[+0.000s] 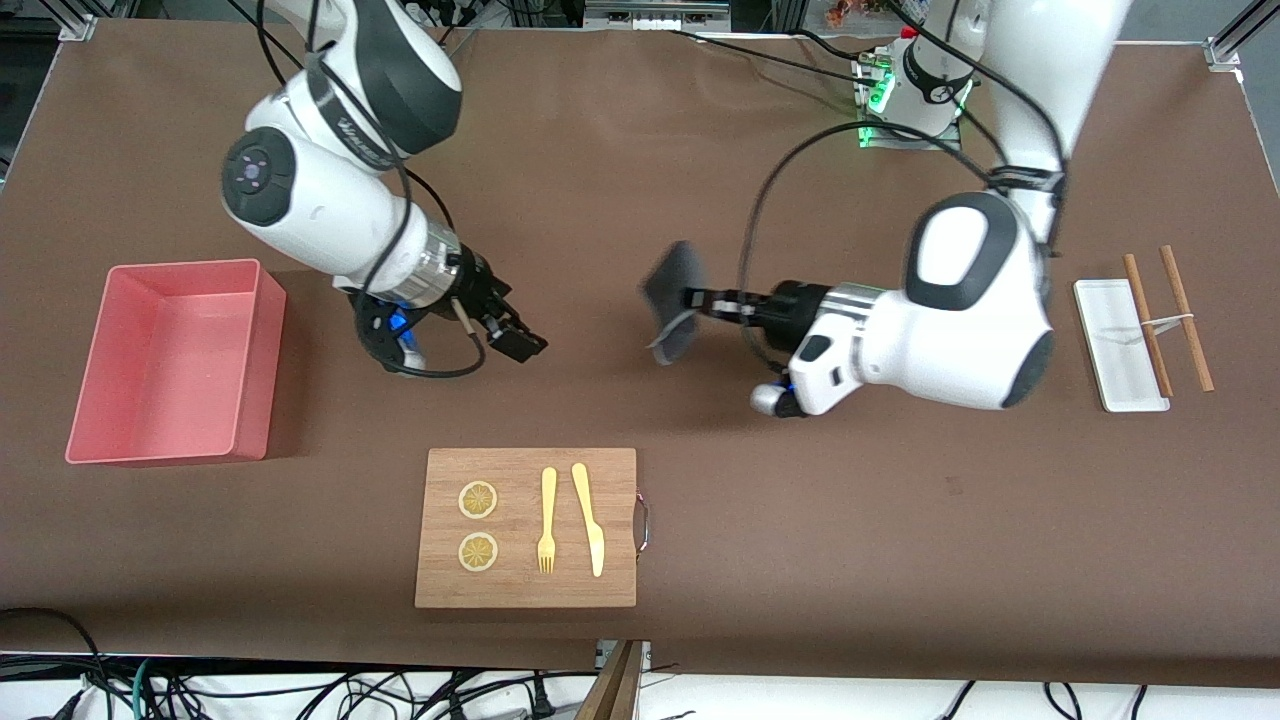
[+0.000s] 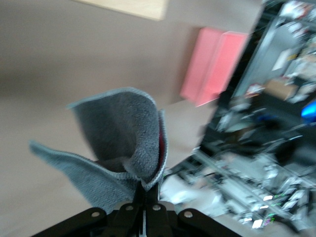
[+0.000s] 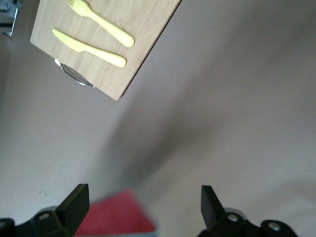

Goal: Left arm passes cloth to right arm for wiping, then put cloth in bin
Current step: 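Bring the cloth to the right gripper and close the right gripper on it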

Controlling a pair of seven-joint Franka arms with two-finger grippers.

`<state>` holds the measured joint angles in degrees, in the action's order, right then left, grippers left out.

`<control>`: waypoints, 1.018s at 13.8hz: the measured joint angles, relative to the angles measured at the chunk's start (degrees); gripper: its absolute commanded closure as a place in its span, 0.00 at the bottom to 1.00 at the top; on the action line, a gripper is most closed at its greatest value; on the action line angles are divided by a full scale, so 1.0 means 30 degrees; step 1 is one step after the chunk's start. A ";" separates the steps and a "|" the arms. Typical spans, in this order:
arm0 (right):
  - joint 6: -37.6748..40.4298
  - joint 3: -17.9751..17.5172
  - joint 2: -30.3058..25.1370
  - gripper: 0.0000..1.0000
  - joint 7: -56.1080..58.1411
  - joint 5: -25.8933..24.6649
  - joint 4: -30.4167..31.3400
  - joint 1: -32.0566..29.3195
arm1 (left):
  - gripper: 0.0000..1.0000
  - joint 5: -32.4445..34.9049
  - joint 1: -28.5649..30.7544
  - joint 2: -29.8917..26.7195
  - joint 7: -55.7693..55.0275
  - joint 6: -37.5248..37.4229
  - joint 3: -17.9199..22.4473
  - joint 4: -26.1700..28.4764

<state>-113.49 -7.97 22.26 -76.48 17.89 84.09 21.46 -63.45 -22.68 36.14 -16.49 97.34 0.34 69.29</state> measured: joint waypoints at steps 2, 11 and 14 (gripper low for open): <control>-0.0254 0.0003 0.0232 0.00 -0.0128 0.0000 -0.0001 0.0179 | 1.00 -0.1318 -0.1293 0.0483 -0.0120 0.2517 -0.0009 -0.0019; -0.0228 0.0079 0.0253 0.01 -0.0487 0.0002 -0.0008 0.0279 | 1.00 -0.1477 -0.1624 0.0636 -0.1016 0.3159 0.0145 -0.0238; -0.0140 0.0070 0.0288 0.01 -0.1856 0.0012 0.0109 0.0516 | 1.00 -0.1477 -0.1624 0.0636 -0.1070 0.3159 0.0145 -0.0238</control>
<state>-113.91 -7.76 23.12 -82.05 17.92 84.42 23.01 -67.88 -27.55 38.04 -19.70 106.81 0.78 68.57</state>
